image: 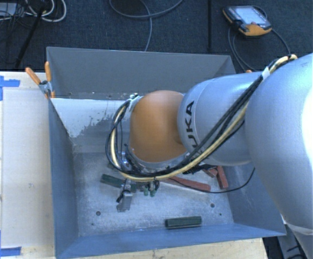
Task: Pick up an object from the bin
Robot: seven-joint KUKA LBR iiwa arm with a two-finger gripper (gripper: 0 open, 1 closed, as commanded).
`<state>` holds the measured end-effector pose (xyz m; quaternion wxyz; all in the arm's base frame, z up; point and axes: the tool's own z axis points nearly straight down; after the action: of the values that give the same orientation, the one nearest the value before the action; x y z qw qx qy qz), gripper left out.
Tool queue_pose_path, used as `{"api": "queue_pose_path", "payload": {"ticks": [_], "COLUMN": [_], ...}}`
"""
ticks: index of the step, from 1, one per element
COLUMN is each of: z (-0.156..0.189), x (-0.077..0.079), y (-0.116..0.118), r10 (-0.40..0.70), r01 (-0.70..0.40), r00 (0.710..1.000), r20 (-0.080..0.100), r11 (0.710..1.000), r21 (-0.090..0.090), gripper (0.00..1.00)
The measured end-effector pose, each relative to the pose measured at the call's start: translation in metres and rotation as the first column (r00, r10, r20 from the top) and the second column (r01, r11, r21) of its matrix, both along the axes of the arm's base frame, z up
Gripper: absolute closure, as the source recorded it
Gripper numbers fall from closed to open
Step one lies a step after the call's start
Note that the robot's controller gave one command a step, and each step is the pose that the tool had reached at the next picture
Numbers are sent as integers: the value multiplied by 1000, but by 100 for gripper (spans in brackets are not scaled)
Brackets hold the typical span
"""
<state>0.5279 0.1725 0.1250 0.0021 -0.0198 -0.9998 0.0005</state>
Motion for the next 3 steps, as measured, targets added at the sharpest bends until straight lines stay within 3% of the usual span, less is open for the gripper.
{"api": "queue_pose_path", "payload": {"ticks": [1,2,3], "z": [-8,-52,-52], "x": [31,-3,-3], "y": [-8,0,0], "r10": [257,-143,-144], "r01": [-257,143,144], "r00": [966,990,989], "r20": [4,13,12], "r11": [966,990,990], "r21": [1,4,4], "gripper": [0,100,100]}}
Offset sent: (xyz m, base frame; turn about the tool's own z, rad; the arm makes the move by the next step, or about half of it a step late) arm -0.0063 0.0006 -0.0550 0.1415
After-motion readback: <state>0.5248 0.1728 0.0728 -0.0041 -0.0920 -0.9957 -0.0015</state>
